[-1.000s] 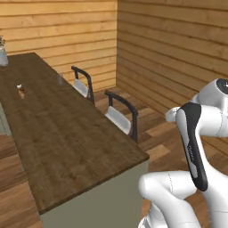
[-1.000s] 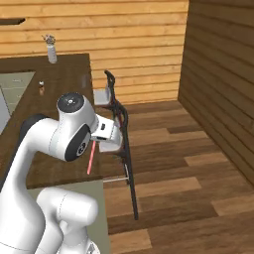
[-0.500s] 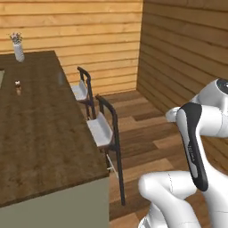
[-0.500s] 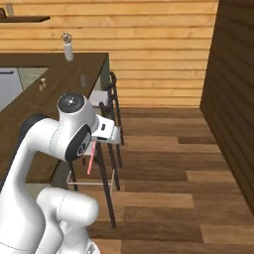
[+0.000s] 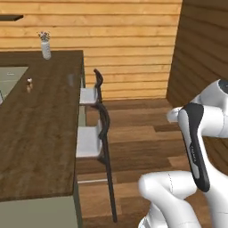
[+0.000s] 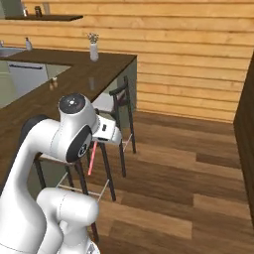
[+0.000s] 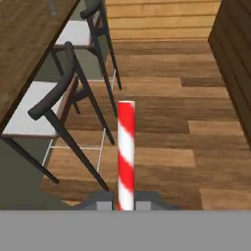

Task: Take a straw from the drawer in front and place it inside the glass cup on the dining counter.

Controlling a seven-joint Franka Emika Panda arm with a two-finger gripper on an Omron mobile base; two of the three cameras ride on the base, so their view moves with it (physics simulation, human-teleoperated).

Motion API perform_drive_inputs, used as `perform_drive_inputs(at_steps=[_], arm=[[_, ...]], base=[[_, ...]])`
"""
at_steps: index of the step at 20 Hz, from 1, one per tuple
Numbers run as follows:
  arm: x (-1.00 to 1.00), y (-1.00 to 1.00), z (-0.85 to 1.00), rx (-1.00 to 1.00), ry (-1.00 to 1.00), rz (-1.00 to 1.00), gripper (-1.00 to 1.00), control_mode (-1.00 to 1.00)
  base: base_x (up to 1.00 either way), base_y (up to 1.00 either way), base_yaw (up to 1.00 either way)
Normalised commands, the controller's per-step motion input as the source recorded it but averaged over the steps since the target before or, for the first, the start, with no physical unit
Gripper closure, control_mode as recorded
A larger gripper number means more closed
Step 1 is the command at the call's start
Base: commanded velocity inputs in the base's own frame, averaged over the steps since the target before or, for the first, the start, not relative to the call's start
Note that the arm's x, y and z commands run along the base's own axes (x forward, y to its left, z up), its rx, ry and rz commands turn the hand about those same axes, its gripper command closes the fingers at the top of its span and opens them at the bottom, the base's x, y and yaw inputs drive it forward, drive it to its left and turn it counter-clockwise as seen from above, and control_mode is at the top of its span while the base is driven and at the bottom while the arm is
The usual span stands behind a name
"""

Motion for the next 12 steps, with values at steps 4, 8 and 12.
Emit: perform_drive_inputs(at_steps=[4, 8, 12], arm=[[0.0, 0.0, 0.0, 0.0, 0.0, 0.0, 1.0, 1.0], [0.0, 0.0, 0.0, 0.0, 0.0, 0.0, 1.0, 1.0], [0.0, 0.0, 0.0, 0.0, 0.0, 0.0, 1.0, 1.0]], base=[[0.72, -0.68, 0.47], [0.69, -0.71, 0.46], [0.62, -0.72, 0.46]])
